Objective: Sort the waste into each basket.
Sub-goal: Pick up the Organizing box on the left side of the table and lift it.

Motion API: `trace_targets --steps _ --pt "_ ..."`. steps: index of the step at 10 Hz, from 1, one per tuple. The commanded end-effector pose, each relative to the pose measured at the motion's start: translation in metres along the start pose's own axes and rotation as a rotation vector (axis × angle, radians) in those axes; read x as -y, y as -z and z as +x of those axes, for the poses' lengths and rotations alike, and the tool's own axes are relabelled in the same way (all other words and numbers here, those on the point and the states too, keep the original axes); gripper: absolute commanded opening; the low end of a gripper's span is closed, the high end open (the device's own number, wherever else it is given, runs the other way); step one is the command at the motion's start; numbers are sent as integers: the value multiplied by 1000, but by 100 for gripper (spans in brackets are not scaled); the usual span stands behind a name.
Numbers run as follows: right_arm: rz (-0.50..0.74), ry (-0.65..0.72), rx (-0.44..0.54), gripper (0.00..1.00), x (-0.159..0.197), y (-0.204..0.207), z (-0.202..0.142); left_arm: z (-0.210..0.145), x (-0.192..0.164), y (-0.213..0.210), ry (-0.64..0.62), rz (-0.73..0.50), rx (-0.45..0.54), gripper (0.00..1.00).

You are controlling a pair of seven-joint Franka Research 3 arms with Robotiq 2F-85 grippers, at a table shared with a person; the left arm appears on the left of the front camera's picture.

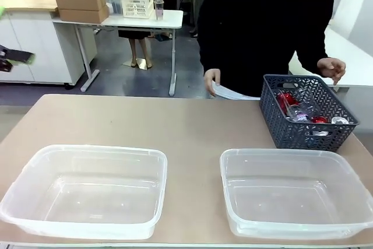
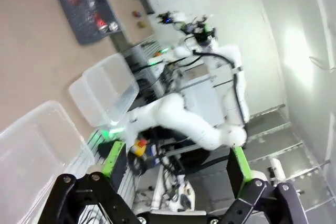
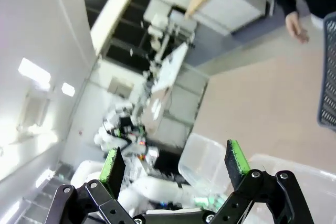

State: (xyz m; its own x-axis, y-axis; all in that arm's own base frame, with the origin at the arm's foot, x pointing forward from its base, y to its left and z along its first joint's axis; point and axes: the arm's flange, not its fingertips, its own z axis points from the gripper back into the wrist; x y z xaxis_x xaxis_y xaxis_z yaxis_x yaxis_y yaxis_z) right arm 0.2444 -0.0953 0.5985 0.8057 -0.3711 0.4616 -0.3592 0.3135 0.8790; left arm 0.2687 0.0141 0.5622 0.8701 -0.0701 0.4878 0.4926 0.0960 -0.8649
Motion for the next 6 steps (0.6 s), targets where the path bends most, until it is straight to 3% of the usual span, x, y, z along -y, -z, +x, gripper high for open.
trace_targets --steps 1,4,6 --pt "-100 -46 -253 100 -33 96 -7 12 23 14 -39 276 -227 100" --pt "-164 -85 -543 100 -65 249 -86 -10 27 -16 -249 670 -372 100" --pt "-337 -153 -736 100 -44 326 -151 -44 5 -18 -371 803 -523 100"
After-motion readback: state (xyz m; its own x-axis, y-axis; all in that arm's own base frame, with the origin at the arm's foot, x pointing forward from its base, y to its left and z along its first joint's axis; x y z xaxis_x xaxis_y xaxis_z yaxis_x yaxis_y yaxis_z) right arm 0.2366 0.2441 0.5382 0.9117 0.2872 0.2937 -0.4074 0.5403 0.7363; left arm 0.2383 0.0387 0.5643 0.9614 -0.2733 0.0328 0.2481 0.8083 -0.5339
